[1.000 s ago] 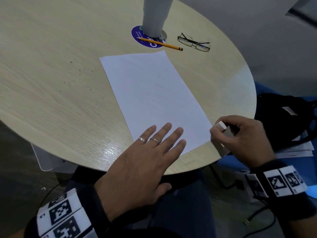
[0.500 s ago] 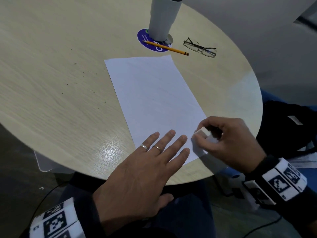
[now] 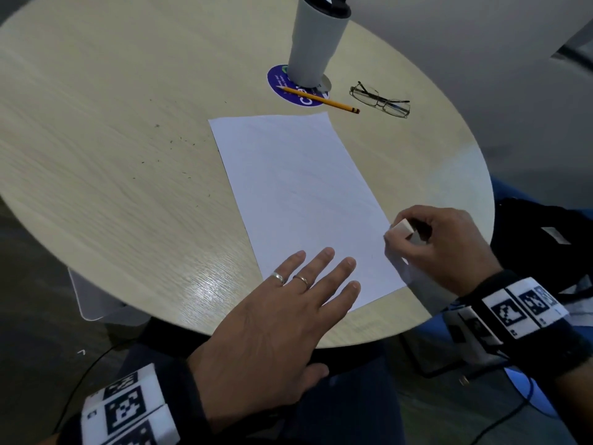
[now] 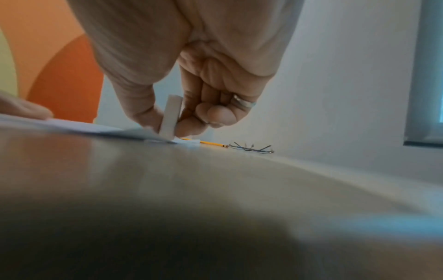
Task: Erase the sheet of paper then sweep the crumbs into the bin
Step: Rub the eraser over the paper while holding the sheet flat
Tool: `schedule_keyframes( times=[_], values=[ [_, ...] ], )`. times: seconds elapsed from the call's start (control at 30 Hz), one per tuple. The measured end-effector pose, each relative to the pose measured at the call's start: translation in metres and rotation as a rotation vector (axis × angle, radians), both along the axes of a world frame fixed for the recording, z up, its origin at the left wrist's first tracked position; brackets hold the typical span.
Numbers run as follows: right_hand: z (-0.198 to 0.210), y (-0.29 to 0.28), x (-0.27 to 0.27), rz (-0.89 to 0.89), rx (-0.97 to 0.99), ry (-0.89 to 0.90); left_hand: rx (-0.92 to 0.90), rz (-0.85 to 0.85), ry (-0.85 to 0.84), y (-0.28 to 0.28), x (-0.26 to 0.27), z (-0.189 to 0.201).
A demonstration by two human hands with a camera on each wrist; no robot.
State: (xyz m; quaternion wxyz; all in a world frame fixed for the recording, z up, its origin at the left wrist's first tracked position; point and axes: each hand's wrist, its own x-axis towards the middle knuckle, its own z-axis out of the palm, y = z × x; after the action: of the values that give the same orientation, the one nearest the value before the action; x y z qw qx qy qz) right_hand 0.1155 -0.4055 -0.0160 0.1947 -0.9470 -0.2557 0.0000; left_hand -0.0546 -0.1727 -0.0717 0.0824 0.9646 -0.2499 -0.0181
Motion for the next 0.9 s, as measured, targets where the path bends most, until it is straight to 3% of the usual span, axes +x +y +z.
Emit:
schedule_keyframes(
  times=[0.13,0.3,0.5,0.73,0.9],
  values=[
    [-0.004,0.016,-0.024,0.15,-0.019,0.041,0.016,0.002,-0.002,0.001,0.001,0.001],
    [-0.006,-0.007,0.011,-0.055,0.088,0.037,0.015,-0.021,0.004,0.003,0.002,0.001],
    [-0.016,-0.019,0.013,0.116,0.101,0.138,-0.037,-0.06,0.141,0.019,0.016,0.028],
    [-0.008,-0.041,-0.011,0.092,0.114,0.021,0.148,0.227,0.216,0.041,0.029,0.052],
    [-0.02,-0.036,-0.039,0.073,0.208,0.041,0.199,0.374,0.263,0.011,0.035,0.06]
  ],
)
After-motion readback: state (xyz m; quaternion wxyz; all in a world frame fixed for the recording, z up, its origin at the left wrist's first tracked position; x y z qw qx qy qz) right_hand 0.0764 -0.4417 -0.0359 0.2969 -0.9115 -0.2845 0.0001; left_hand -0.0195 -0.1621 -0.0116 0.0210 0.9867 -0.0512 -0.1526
